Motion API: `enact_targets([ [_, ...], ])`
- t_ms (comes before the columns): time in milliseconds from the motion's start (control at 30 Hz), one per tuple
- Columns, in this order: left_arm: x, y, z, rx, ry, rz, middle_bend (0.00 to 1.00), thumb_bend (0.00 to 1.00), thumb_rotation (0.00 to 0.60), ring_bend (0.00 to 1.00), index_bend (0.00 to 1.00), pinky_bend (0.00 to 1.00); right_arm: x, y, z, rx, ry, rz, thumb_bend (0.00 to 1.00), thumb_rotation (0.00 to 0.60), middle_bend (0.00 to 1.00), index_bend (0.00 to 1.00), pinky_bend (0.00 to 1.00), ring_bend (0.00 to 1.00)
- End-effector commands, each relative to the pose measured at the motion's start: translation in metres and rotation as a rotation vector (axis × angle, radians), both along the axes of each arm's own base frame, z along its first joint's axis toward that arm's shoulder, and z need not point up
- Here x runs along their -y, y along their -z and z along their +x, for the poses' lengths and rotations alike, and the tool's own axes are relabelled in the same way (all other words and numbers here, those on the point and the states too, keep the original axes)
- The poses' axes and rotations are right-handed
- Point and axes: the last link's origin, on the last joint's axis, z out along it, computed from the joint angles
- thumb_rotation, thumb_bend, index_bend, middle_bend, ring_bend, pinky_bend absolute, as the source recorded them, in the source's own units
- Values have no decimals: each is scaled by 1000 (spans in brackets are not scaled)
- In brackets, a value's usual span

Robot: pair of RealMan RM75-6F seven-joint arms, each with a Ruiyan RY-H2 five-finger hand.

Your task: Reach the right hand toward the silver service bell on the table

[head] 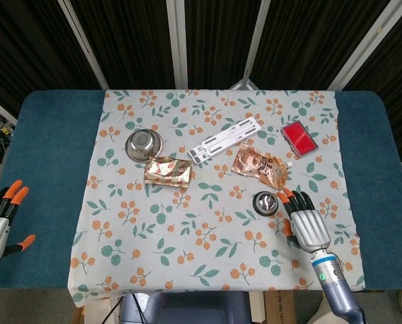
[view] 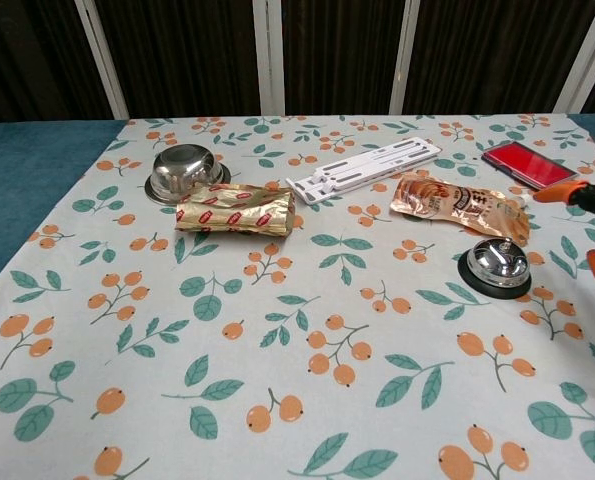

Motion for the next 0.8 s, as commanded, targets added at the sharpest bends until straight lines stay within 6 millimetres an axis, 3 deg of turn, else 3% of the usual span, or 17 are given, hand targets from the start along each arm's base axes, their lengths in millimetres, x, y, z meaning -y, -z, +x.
enact_targets([
  [33,0,-1,-1,1,-4,1,0,65,600,0,0,0,6,9,2,-13,8,7,764,600,0,0,0,0],
  [333,0,-1,-1,-1,-3,3,0,65,600,0,0,0,4,35,-3,-69,38,63,771,600,0,0,0,0],
  [567,0,-1,-1,-3,-1,4,0,64,600,0,0,0,-15,56,-7,-182,3,142,783,600,0,0,0,0],
  [800,0,-2,-1,-1,3,10,0,65,600,0,0,0,-15,61,1,-178,-11,125,783,600,0,0,0,0],
])
